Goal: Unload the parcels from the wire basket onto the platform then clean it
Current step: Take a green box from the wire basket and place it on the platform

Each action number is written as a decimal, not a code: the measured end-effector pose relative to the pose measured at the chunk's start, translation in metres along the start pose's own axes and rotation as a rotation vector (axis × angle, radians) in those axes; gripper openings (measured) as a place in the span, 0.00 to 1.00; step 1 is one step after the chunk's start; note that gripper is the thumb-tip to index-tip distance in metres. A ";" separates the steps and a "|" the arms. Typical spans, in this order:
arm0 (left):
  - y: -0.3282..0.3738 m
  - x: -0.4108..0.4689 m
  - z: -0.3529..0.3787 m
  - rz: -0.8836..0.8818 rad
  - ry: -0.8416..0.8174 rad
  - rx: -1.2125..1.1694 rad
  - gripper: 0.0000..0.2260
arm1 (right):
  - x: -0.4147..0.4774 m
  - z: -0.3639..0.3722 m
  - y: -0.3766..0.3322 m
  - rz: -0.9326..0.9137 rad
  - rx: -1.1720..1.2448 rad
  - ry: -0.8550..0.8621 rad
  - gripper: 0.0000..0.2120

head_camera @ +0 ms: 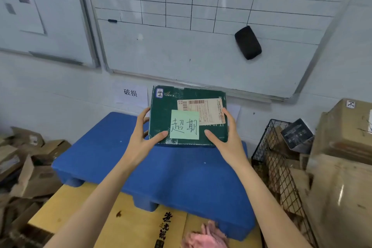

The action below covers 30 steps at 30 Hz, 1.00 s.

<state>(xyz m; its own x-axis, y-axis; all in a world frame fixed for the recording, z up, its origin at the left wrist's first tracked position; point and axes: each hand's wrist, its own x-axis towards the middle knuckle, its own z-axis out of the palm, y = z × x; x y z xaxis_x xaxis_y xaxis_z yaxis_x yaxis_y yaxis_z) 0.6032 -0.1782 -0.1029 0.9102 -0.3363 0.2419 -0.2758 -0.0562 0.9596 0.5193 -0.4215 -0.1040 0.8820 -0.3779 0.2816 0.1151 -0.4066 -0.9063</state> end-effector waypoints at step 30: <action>-0.183 0.054 0.040 -0.483 -0.150 -0.054 0.31 | 0.016 0.006 0.115 0.394 -0.488 -0.076 0.34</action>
<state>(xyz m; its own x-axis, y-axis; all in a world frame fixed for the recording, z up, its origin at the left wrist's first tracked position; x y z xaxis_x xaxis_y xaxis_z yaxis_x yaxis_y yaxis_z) 0.6908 -0.2241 -0.2714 0.8746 -0.4152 -0.2504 0.1852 -0.1912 0.9639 0.5493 -0.4692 -0.2062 0.8479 -0.5235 -0.0837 -0.4308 -0.5885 -0.6842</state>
